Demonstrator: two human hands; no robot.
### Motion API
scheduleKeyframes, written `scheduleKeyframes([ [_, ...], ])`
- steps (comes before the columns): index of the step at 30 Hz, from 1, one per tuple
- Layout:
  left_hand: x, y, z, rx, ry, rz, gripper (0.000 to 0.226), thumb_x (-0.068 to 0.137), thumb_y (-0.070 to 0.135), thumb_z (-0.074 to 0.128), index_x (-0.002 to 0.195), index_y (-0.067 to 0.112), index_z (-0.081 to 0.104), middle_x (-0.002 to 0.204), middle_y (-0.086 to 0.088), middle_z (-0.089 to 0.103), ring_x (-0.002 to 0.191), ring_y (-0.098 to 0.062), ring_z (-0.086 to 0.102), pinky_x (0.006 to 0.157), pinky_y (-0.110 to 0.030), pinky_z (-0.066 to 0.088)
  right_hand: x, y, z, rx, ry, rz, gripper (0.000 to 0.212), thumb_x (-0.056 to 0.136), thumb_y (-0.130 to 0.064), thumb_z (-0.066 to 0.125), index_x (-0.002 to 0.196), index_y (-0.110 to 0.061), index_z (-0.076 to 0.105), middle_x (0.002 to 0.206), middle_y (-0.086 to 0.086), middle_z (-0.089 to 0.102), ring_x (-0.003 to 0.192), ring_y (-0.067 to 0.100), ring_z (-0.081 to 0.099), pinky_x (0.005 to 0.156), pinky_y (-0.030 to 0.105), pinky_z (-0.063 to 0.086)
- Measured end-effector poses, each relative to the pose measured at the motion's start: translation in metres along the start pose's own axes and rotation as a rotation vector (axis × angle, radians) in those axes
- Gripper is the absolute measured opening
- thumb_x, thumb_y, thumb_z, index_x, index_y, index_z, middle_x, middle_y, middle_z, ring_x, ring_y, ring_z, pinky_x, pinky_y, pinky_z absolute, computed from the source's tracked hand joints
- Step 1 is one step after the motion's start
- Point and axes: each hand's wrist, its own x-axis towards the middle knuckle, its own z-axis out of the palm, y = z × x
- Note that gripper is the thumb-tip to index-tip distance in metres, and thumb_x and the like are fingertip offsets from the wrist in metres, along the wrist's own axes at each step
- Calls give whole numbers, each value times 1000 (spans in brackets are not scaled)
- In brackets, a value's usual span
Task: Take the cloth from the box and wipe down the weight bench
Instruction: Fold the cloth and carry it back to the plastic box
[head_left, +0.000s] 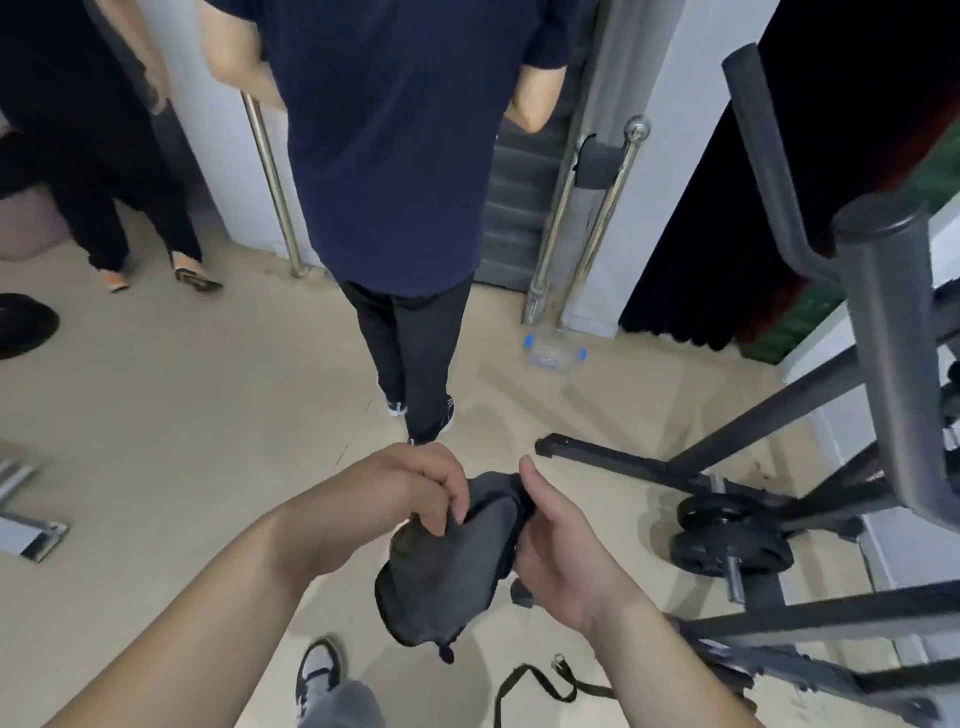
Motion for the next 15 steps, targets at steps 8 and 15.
scheduleKeyframes([
  [8,107,21,-101,90,107,2,20,79,2,64,76,20,74,70,3,62,68,-13,56,62,-31,44,101,-51,39,78,78,-135,56,88,-48,73,134,-15,65,134,8,76,128,20,70,107,36,51],
  [15,200,39,-180,90,97,58,24,87,8,70,97,29,75,102,-5,75,96,-21,72,87,-39,59,173,-115,47,59,379,-231,35,97,-25,76,128,-14,66,122,5,81,117,21,75,107,45,55],
])
